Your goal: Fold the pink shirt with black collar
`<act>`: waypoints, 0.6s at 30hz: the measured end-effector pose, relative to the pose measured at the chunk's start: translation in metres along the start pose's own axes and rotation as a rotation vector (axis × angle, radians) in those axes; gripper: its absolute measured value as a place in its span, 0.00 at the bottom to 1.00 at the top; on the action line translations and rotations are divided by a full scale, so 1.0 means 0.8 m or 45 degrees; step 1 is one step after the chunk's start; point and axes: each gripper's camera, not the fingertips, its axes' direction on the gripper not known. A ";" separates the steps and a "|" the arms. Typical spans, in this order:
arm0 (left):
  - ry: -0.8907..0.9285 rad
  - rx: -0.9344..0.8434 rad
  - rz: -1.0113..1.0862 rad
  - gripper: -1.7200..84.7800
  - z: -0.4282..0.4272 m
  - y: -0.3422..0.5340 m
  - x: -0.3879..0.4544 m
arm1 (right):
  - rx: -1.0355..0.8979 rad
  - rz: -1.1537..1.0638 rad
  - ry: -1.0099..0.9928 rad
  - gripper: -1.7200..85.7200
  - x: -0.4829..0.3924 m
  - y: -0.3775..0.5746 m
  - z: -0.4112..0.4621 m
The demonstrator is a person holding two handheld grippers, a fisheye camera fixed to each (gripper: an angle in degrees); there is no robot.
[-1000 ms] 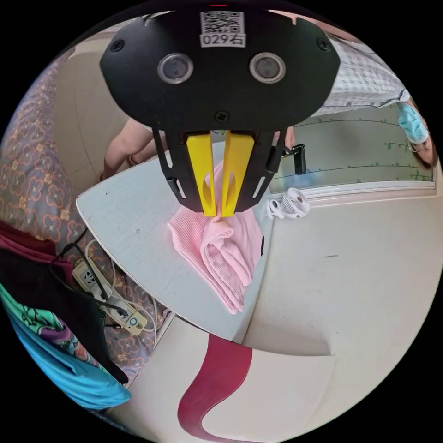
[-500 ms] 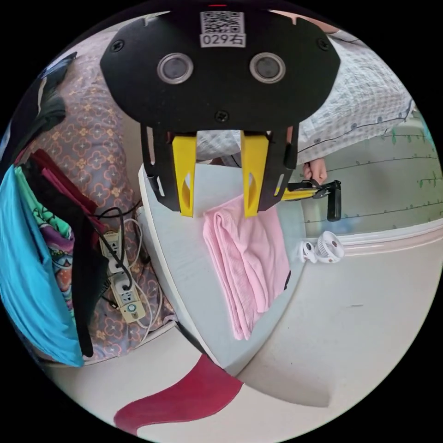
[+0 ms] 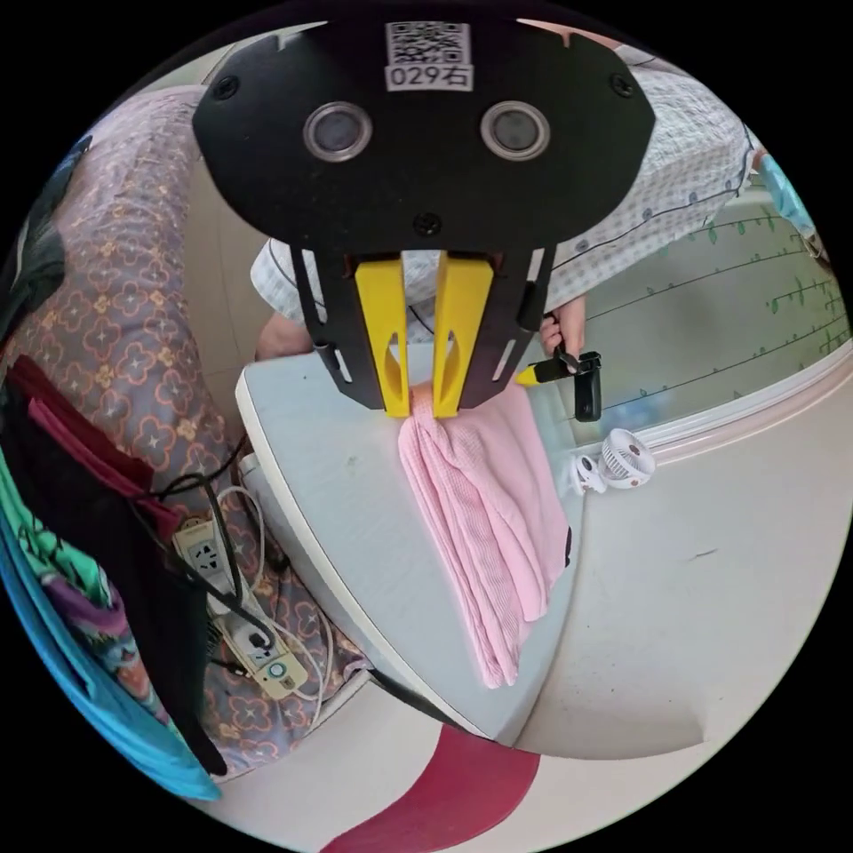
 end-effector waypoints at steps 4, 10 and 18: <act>-0.079 -0.070 0.009 0.03 0.014 0.000 -0.007 | 0.108 0.116 -0.255 0.05 0.048 0.083 -0.042; -0.075 -0.192 0.022 0.02 0.038 -0.001 -0.018 | 0.421 0.314 -0.475 0.23 0.124 0.223 -0.104; -0.104 -0.268 0.090 0.04 0.063 -0.014 -0.018 | 0.323 0.142 -0.733 0.17 0.122 0.221 -0.120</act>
